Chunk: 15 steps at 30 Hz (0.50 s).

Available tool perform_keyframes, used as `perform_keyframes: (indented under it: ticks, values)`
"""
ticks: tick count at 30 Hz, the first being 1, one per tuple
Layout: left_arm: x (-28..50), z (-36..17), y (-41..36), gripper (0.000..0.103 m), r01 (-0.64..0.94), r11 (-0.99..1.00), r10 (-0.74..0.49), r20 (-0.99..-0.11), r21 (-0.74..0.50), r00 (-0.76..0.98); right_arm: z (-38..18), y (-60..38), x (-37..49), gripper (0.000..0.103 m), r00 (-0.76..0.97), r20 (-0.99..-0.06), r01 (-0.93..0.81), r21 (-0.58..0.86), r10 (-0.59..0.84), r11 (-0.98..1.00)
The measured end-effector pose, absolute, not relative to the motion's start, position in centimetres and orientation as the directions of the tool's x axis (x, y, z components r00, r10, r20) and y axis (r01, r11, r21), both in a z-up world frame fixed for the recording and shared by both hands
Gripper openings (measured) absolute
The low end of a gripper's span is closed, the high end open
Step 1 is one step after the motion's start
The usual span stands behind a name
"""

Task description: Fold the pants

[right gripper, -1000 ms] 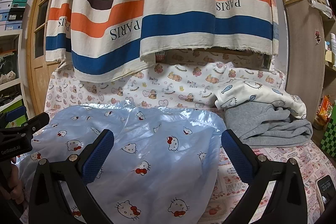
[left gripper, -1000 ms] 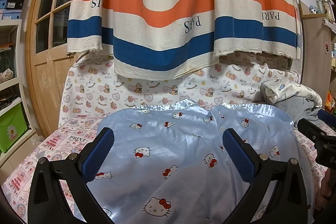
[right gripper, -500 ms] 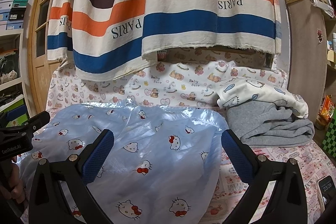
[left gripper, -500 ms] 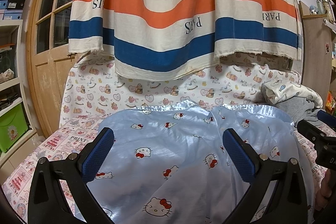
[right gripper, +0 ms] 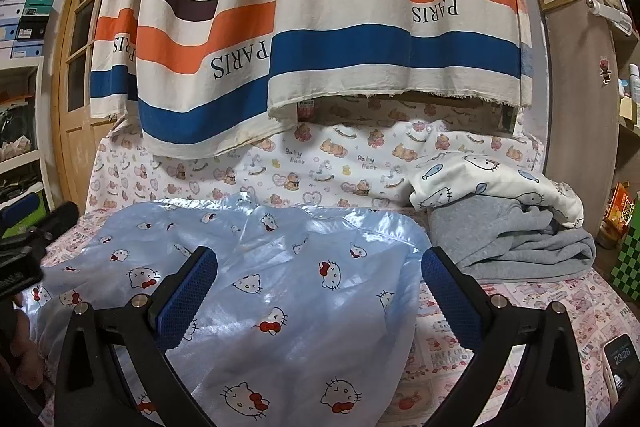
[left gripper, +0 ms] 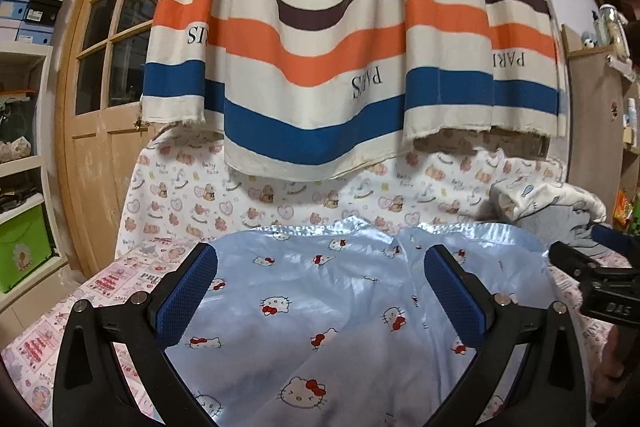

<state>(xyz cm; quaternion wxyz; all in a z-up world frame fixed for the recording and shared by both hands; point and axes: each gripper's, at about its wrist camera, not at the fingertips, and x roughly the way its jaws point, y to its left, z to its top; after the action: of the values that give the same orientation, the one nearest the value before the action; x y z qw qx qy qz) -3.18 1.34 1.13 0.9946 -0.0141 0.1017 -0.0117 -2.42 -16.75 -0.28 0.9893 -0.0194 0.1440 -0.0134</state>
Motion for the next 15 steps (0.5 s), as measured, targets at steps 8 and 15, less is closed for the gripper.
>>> perform_keyframes:
  ticks: [8, 15]
  values:
    - [-6.4, 2.2, 1.4, 0.103, -0.015, 0.999, 0.019, -0.148, 0.030, 0.989, 0.2, -16.7, -4.3, 0.102, 0.968, -0.237, 0.080, -0.008, -0.080, 0.997]
    - [-9.7, 1.5, 2.7, 0.103, -0.034, 0.998, 0.040, -0.126, 0.051, 0.991, 1.3, -14.5, -7.3, 0.102, 0.974, -0.201, 0.095, -0.057, -0.105, 0.994]
